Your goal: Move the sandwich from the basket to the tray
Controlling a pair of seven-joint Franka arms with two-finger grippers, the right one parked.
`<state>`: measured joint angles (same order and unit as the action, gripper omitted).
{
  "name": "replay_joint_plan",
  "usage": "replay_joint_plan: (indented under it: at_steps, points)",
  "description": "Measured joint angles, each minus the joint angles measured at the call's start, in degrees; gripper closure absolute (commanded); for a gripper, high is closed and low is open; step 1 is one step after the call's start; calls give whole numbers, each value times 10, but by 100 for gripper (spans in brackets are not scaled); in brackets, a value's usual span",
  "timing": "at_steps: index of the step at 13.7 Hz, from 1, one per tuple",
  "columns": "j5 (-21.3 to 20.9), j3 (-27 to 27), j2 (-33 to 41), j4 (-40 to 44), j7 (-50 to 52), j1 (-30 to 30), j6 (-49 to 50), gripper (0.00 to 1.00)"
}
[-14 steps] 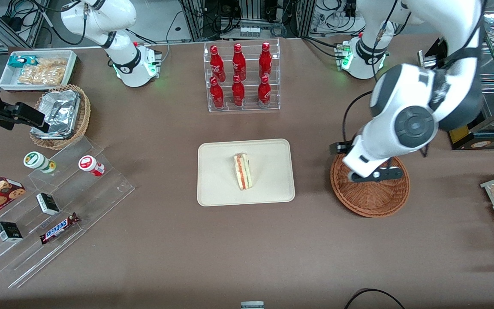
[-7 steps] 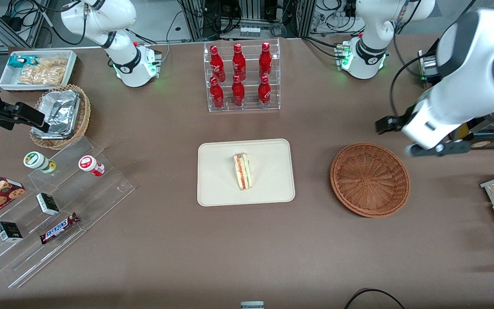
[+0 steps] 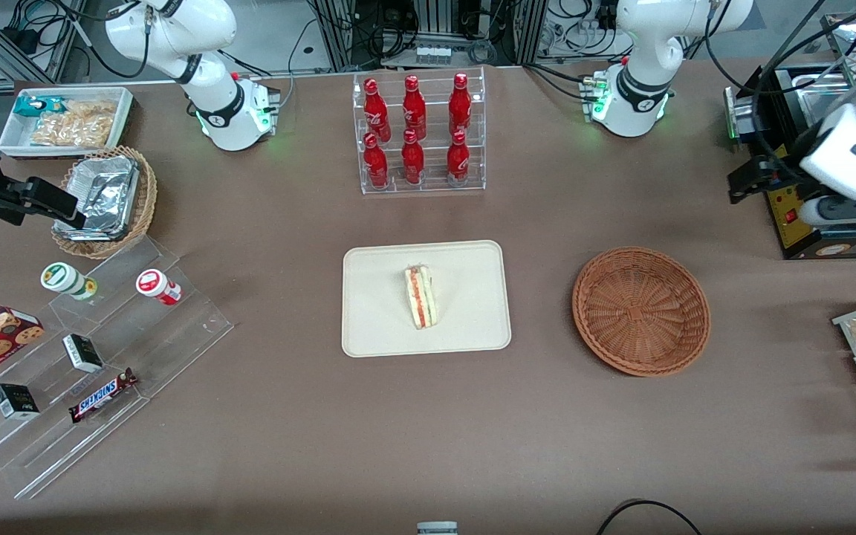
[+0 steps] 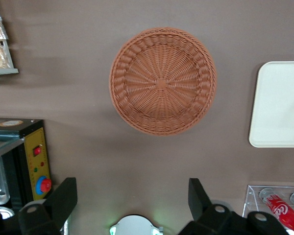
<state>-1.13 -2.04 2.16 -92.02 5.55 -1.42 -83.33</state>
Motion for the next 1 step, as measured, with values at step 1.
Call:
replay_joint_plan:
  at_steps: [1]
  points:
    - [0,8,0,0,-7,1,-3,0]
